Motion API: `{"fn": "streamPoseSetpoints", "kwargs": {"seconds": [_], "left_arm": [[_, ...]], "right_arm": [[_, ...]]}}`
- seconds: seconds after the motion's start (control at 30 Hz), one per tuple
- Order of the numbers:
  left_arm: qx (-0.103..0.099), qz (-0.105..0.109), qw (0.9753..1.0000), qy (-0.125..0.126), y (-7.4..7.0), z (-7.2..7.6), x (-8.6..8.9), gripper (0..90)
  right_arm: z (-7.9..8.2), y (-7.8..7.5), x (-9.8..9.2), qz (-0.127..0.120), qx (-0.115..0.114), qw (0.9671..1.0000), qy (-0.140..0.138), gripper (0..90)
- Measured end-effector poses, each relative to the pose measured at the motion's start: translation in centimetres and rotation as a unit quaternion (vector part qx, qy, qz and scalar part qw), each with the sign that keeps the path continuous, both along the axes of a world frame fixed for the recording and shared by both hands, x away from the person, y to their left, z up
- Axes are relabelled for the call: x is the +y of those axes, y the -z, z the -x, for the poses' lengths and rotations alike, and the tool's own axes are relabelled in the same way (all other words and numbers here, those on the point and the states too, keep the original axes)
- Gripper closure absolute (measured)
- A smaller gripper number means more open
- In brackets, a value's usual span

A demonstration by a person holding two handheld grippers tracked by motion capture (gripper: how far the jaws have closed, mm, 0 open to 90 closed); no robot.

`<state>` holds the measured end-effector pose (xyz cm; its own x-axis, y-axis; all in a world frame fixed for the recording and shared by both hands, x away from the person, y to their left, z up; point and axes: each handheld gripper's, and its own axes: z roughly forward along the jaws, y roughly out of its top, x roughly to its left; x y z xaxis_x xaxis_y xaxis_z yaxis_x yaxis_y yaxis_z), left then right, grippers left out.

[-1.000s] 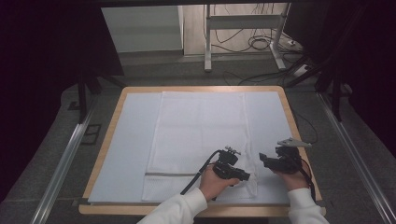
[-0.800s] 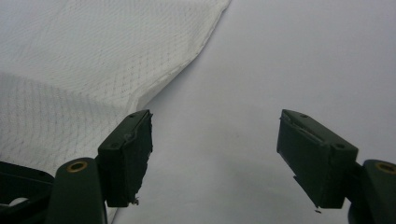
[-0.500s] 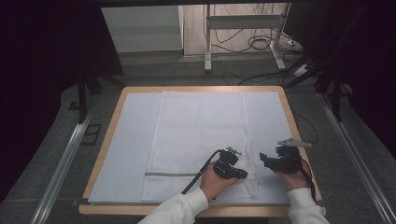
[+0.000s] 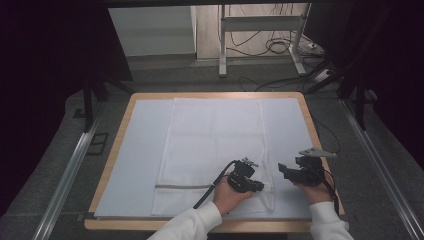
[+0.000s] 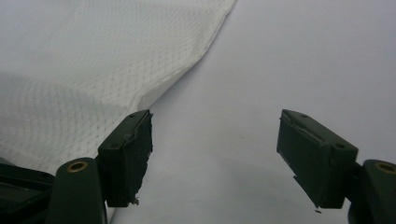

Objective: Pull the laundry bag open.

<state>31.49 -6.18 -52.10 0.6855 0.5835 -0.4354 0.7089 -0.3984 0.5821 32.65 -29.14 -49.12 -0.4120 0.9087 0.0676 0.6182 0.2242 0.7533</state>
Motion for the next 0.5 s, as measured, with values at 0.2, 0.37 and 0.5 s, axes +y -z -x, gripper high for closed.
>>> {"fn": "streamPoseSetpoints", "kwargs": {"seconds": [0.2, 0.37, 0.5], "left_arm": [[-0.011, 0.014, 0.9998, 0.0, -0.7, 0.3, 0.6, 87.1], [-0.023, 0.011, 0.9997, 0.001, -1.0, 0.5, 0.9, 87.1], [-0.025, 0.01, 0.9996, 0.004, -1.2, 0.5, 1.1, 87.1]], "right_arm": [[0.0, -0.5, -0.4, -0.035, 0.008, 0.9993, -0.008, 26.2], [0.1, -0.7, -0.5, -0.064, 0.03, 0.9972, -0.024, 28.1], [0.2, -0.9, -0.3, -0.081, 0.042, 0.9955, -0.024, 28.5]]}}
